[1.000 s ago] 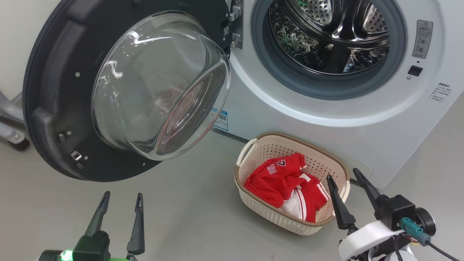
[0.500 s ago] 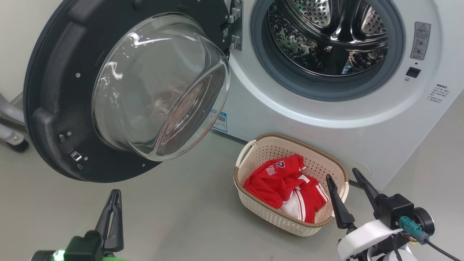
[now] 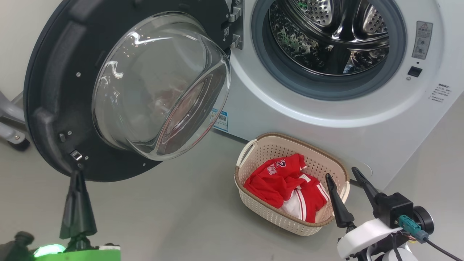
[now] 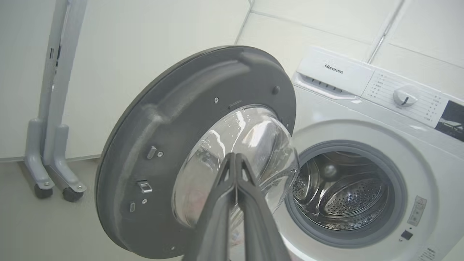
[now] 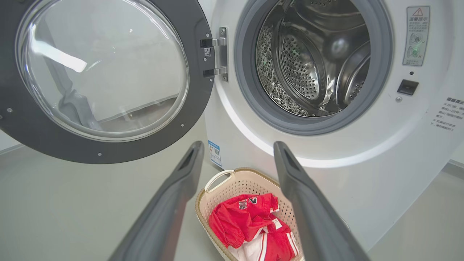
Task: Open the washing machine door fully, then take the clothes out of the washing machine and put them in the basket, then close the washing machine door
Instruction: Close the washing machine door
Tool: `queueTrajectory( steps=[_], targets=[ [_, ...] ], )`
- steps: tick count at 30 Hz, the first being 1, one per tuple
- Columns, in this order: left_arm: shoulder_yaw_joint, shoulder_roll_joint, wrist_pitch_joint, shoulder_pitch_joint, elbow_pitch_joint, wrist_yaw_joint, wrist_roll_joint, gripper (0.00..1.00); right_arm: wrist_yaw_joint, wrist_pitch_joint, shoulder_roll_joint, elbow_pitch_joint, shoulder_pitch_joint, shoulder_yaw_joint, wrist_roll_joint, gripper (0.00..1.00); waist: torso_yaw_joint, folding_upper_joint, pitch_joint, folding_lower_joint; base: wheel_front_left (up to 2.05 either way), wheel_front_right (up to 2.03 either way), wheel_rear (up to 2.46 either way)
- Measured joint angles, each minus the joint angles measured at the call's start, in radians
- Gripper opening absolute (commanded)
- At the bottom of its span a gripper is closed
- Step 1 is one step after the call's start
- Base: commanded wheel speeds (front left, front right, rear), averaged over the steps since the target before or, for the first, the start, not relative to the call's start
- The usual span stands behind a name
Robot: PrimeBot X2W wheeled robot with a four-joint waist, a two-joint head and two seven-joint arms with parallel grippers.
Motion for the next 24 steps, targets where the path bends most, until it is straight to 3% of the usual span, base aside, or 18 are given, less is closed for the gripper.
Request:
queueTrajectory(
  steps=[8, 12, 17, 20, 24],
  targets=[
    [0.084, 0.0, -0.011, -0.04, -0.089, -0.093, -0.419, 0.0, -0.001, 0.0, 0.0, -0.001, -0.003, 0.0, 0.0, 1.0, 0.001, 0.0, 0.006, 0.0, 0.0, 0.0, 0.0],
    [0.134, -0.002, -0.012, -0.096, -0.109, -0.108, -0.528, 0.0, -0.002, 0.0, -0.002, -0.001, -0.005, -0.003, 0.0, 1.0, 0.001, 0.0, 0.013, 0.0, 0.0, 0.0, 0.0],
    [0.237, 0.002, 0.009, -0.186, -0.1, -0.108, -0.607, 0.0, -0.004, 0.0, -0.001, 0.0, -0.005, -0.005, 0.0, 1.0, 0.0, 0.0, 0.013, 0.0, 0.0, 0.0, 0.0],
    [0.301, 0.055, 0.048, -0.245, -0.061, -0.105, -0.652, 0.0, -0.004, 0.0, -0.001, -0.001, -0.005, -0.004, 0.0, 1.0, -0.001, 0.0, 0.014, 0.0, 0.0, 0.0, 0.0],
    [0.374, 0.131, 0.095, -0.347, 0.028, -0.065, -0.705, 0.0, -0.004, 0.0, -0.002, -0.001, -0.006, -0.003, 0.0, 1.0, -0.003, 0.0, 0.019, 0.0, 0.0, 0.0, 0.0]
  ],
)
